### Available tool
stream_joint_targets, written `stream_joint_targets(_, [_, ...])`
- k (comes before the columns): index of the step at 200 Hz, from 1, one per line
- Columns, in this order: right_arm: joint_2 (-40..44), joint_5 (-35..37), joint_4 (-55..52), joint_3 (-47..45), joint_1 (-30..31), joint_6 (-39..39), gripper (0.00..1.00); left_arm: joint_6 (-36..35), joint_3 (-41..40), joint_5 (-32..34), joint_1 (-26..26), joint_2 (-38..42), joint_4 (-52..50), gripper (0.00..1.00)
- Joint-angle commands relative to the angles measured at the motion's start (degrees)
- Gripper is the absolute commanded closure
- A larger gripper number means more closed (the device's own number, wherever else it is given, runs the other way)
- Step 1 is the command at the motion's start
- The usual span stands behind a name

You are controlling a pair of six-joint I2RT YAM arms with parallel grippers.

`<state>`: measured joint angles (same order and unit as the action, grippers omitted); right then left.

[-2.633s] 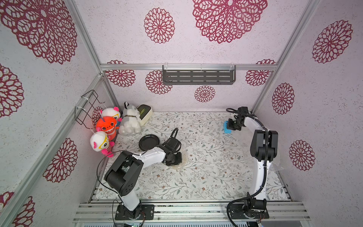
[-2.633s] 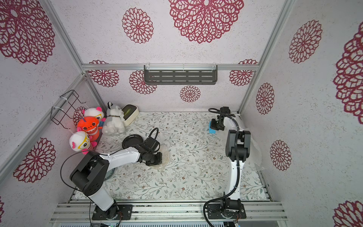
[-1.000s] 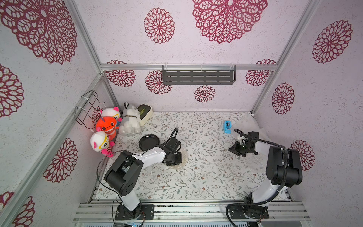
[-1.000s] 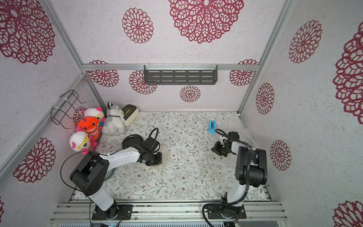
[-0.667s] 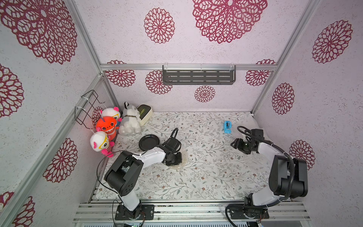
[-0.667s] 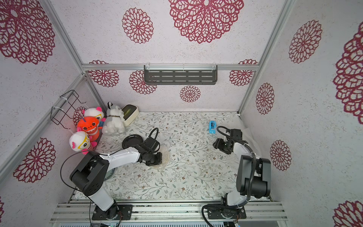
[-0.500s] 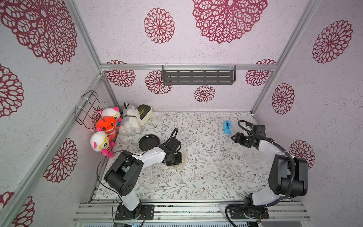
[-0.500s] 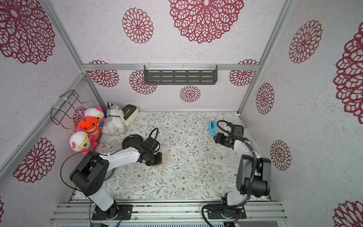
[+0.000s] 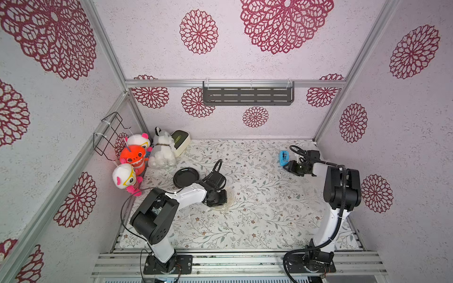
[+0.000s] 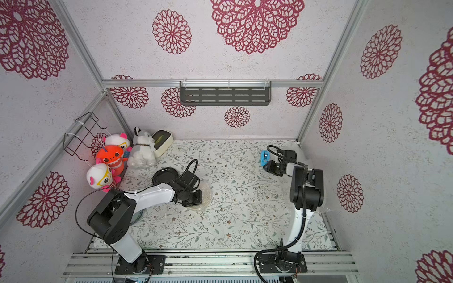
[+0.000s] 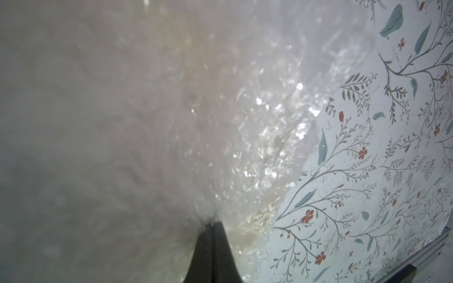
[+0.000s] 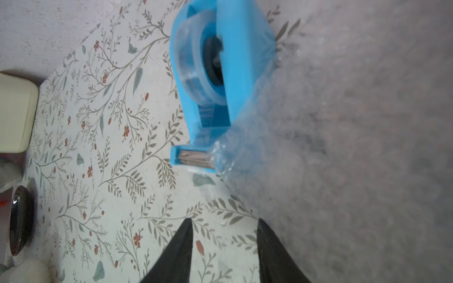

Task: Wrap dinner plates in bubble wrap
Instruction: Tear off the tape using the Tape Cutter.

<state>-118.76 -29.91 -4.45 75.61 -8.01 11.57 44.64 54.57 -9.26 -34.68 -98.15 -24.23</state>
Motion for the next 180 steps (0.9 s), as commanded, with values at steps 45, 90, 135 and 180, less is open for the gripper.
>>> stream_joint_targets(45, [-3.1,-7.1,5.6,4.4,-0.3,1.5,0.62,0.5,-1.1,3.4,0.5,-0.2,-3.5,1.00])
stream_joint_targets(90, [-3.6,-7.6,6.3,5.0,-0.7,2.4,0.71,0.5,-1.1,3.4,0.4,-0.2,-3.5,1.00])
stream_joint_targets(135, [-3.8,-7.6,6.2,4.8,-1.2,2.4,0.76,0.5,-1.1,3.4,0.5,-0.2,-3.5,1.00])
stream_joint_targets(180, [-4.5,-7.4,5.4,5.5,-1.3,3.3,0.85,0.5,-1.1,3.5,0.5,-0.2,-3.5,1.00])
